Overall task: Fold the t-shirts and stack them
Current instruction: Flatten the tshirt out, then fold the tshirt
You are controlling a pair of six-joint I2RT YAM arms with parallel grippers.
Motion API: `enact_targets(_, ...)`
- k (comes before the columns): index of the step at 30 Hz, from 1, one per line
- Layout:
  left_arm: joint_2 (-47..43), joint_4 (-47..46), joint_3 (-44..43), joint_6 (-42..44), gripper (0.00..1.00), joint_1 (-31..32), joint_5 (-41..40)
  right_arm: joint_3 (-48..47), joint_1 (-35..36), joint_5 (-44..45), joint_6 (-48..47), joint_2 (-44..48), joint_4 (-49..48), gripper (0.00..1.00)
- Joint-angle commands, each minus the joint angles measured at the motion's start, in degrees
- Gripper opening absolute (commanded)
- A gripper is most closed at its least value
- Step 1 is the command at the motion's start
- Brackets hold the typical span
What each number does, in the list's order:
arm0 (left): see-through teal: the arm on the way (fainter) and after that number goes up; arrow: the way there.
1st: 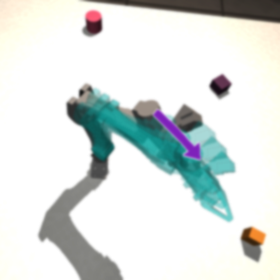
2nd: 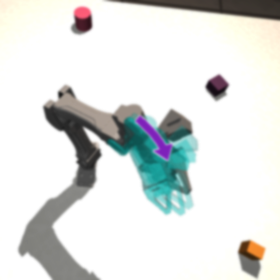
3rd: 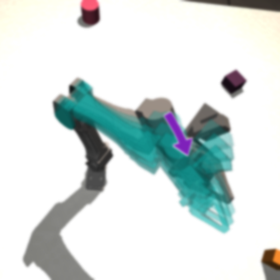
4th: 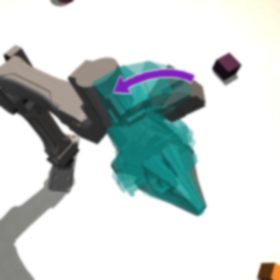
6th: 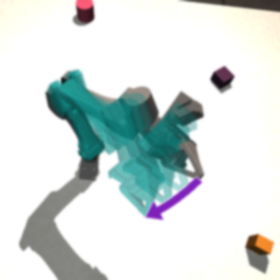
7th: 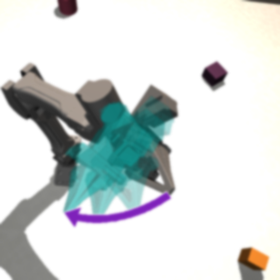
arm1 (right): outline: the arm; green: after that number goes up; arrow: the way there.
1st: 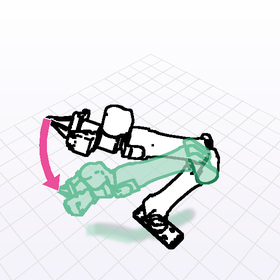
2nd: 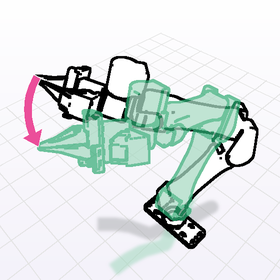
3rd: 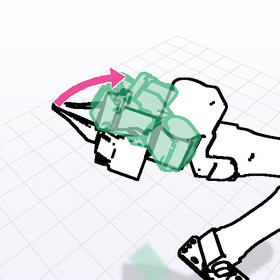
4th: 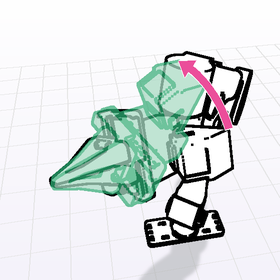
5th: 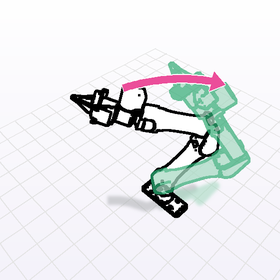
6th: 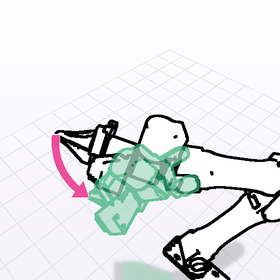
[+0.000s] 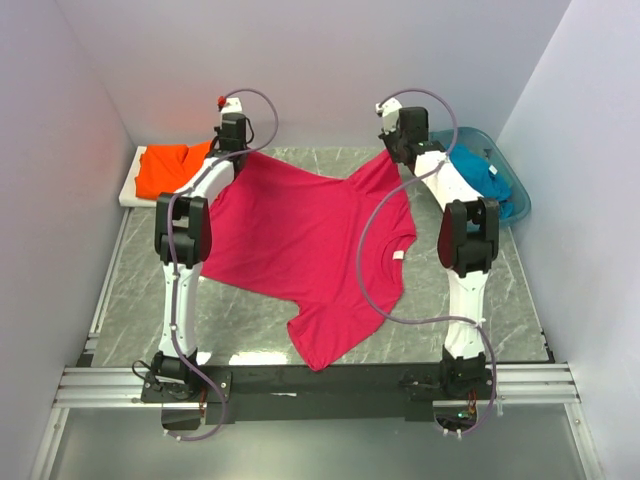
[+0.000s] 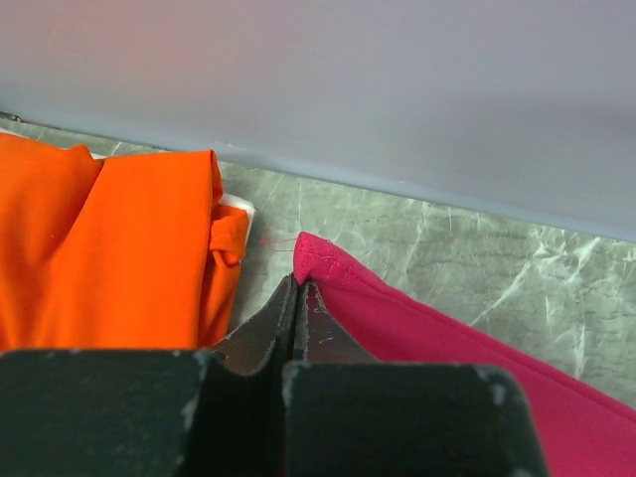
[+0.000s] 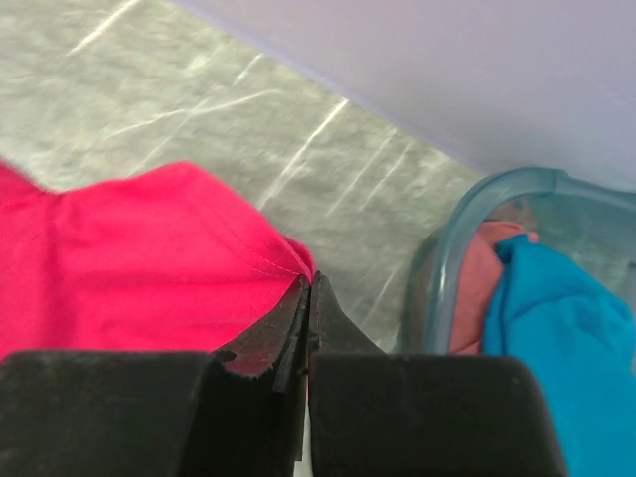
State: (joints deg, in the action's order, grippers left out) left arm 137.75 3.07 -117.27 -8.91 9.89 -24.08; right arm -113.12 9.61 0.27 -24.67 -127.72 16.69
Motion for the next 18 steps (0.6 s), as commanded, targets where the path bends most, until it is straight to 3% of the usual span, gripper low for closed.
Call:
enact_targets(1,-0.6,-2.7,-0.5,1.8,0.00,-0.4,0.0,2.4,0.1,-4.1,1.5,8.7,-1.7,0.00)
enact_targets(18,-2.8,-6.9,4.2,2.5,0.00,-0.7,3.2,12.5,0.1,-9.5,2.0,16.5,-3.9,0.00)
